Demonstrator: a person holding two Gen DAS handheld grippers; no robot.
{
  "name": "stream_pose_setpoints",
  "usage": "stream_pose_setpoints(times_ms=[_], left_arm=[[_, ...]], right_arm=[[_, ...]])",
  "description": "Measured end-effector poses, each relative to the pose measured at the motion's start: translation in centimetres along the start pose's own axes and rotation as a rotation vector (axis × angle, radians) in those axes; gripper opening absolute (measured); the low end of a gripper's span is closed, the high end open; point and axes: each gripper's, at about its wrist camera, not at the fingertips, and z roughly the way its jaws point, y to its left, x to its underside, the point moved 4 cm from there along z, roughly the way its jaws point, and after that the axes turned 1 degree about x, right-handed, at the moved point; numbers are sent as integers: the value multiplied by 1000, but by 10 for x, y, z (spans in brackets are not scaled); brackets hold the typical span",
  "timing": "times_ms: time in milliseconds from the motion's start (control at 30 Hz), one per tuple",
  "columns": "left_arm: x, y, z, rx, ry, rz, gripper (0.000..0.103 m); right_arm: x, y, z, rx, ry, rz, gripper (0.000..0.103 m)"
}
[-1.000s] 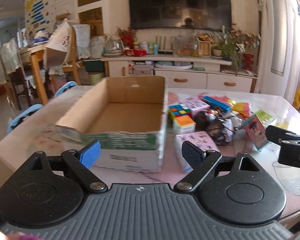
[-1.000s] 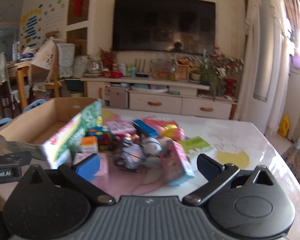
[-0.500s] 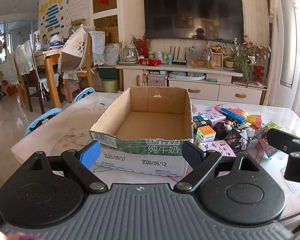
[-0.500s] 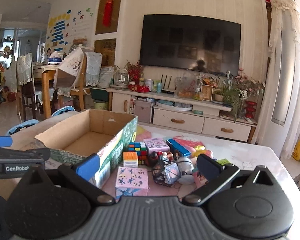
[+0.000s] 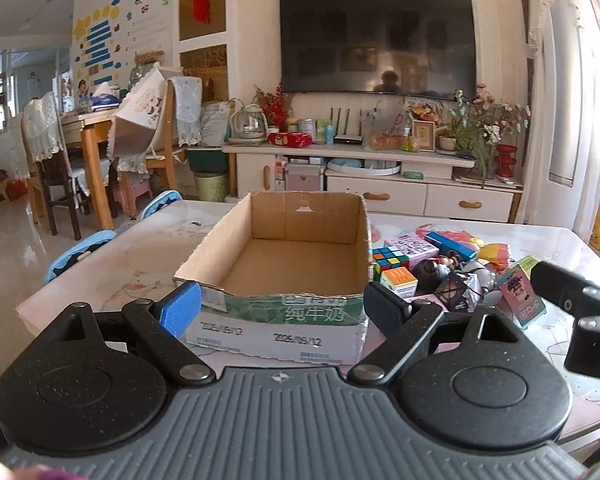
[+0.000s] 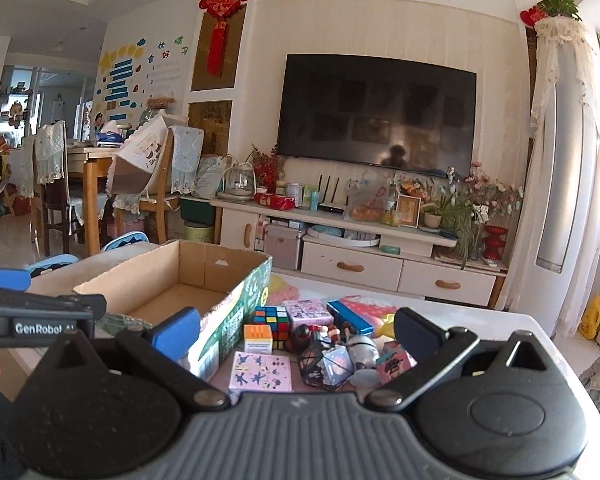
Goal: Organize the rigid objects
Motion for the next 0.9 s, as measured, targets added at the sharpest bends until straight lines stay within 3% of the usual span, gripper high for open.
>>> stream_pose_setpoints(times_ms=[167, 433, 600, 900], left_arm=[[9, -18, 5, 69, 10, 22, 103], [29, -65, 23, 172, 52, 91, 103], [45, -98, 43, 206, 92, 131, 103], [61, -133, 94, 125, 140, 150, 103]], right_arm=[[26, -17, 11, 62, 39, -38, 102], [71, -73, 46, 161, 153, 23, 102], [88, -99, 68, 171, 200, 48, 102], [96, -135, 109, 93, 250, 168, 97]])
